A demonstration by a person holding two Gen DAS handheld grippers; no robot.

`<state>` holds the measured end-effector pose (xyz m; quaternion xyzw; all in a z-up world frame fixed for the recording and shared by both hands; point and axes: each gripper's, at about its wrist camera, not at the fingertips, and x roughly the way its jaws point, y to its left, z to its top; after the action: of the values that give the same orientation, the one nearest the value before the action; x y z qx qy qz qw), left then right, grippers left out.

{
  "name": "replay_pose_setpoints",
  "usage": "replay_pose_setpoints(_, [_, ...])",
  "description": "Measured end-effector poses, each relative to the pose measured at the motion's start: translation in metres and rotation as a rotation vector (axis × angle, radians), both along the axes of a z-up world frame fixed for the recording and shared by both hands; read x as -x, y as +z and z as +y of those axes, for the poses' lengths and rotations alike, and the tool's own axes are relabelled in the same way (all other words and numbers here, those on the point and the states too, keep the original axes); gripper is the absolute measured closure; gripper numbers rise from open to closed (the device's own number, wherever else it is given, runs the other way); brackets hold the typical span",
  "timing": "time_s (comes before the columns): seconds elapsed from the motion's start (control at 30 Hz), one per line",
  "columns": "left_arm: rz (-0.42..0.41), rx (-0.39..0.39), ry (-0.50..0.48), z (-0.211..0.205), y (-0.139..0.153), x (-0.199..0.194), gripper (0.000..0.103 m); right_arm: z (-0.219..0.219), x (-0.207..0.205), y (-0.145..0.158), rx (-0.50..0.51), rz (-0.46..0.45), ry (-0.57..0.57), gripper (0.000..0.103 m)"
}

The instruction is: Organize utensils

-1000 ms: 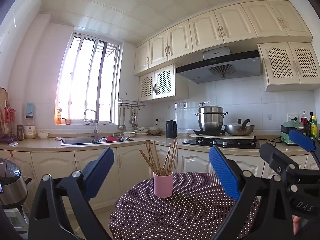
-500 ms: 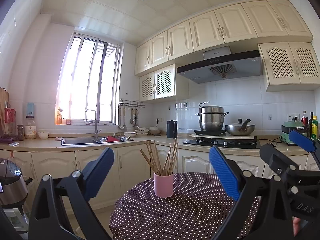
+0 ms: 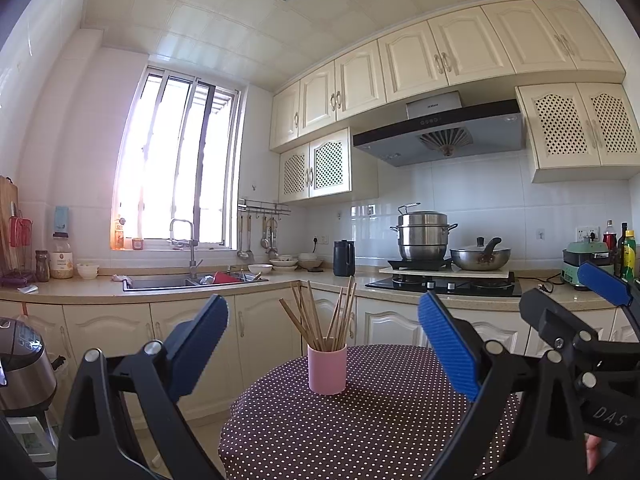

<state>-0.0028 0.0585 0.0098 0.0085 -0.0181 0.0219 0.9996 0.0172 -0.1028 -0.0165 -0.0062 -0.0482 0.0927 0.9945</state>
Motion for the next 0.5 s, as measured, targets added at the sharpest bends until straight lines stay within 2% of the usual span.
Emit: replay_pose_setpoints(0.5, [0.007,-0.009,0.004,-0.0046,-0.0002,-0.0015,0.009,-0.0011,-0.0014,-0.0014,-0.007,0.013,-0.004,0.009])
